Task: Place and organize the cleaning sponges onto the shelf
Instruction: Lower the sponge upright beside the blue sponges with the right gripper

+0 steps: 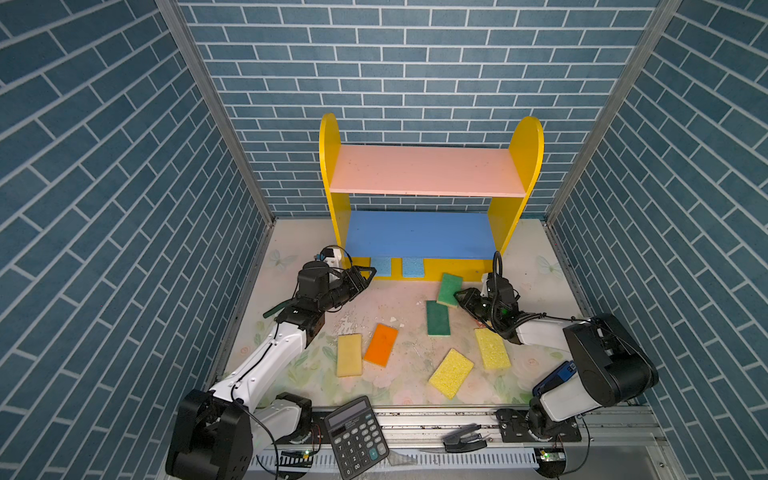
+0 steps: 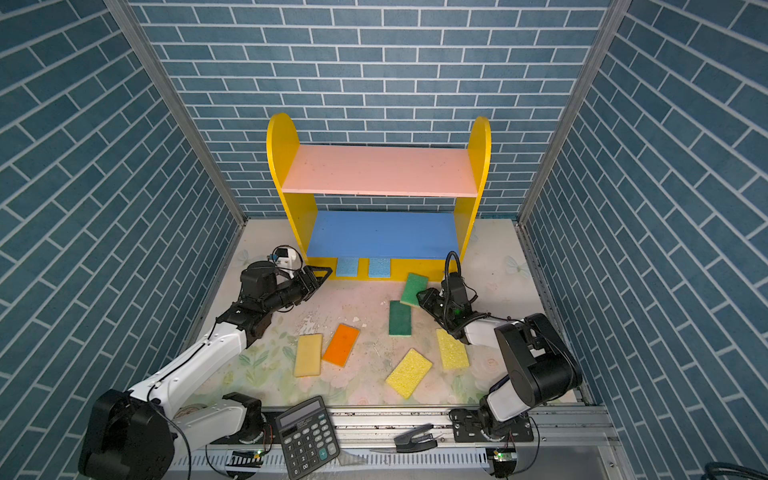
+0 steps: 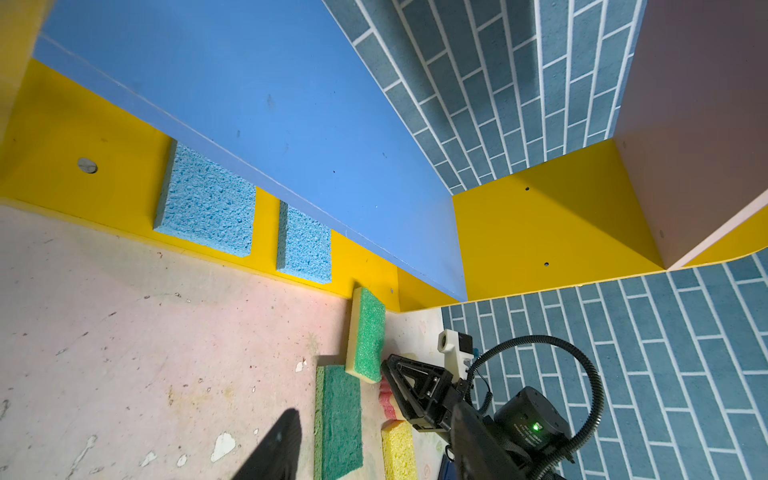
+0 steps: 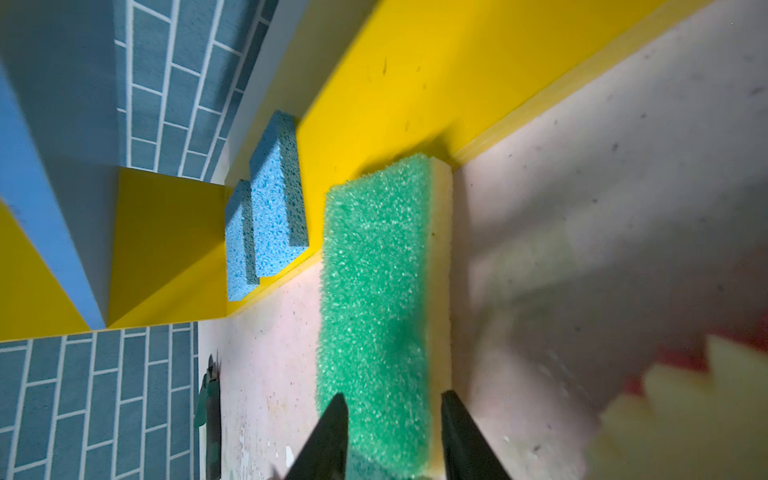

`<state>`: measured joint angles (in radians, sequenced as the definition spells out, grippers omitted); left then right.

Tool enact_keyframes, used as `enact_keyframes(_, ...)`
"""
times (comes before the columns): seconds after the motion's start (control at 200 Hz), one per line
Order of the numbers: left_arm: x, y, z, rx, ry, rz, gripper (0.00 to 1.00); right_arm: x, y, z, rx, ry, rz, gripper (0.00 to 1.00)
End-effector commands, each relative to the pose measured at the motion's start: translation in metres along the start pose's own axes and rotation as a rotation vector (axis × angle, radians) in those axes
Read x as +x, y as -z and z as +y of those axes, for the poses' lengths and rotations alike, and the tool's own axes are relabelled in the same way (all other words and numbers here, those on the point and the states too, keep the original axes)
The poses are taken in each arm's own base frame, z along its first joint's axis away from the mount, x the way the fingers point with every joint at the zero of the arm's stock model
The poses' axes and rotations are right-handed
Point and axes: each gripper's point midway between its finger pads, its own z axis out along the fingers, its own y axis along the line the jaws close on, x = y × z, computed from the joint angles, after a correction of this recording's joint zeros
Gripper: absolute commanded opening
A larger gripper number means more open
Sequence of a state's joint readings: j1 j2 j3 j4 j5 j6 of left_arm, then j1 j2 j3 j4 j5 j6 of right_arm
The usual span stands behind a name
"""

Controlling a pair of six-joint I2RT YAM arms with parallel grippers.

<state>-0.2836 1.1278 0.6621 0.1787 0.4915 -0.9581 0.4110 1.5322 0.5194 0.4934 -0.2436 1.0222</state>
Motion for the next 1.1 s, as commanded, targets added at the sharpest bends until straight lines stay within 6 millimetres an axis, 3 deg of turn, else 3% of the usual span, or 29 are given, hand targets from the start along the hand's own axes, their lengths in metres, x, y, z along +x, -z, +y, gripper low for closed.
enact_keyframes(0.0, -0.002, 0.000, -0.001, 0.013, -0.006, -0.010, 0.59, 0.001, 0.002, -0.003, 0.016, -0.003, 0.007, 0.45)
enact_keyframes(0.26, 0.001, -0.002, 0.002, 0.015, 0.002, -0.001, 0.59, 0.004, -0.007, -0.008, 0.076, 0.020, 0.026, 0.46)
enact_keyframes(0.46, 0.001, -0.003, 0.002, 0.018, 0.003, 0.000, 0.59, 0.011, -0.021, -0.003, 0.097, 0.064, 0.059, 0.34)
enact_keyframes(0.595, 0.002, -0.003, 0.003, 0.017, 0.005, 0.003, 0.59, 0.011, -0.023, -0.004, 0.098, 0.079, 0.055, 0.21)
enact_keyframes(0.875, 0.001, -0.007, 0.005, 0.012, 0.006, 0.010, 0.59, -0.006, -0.014, 0.019, 0.109, 0.219, 0.043, 0.02)
enact_keyframes(1.095, 0.001, -0.009, 0.003, 0.021, 0.016, 0.010, 0.59, -0.025, -0.007, 0.035, 0.147, 0.352, 0.024, 0.00)
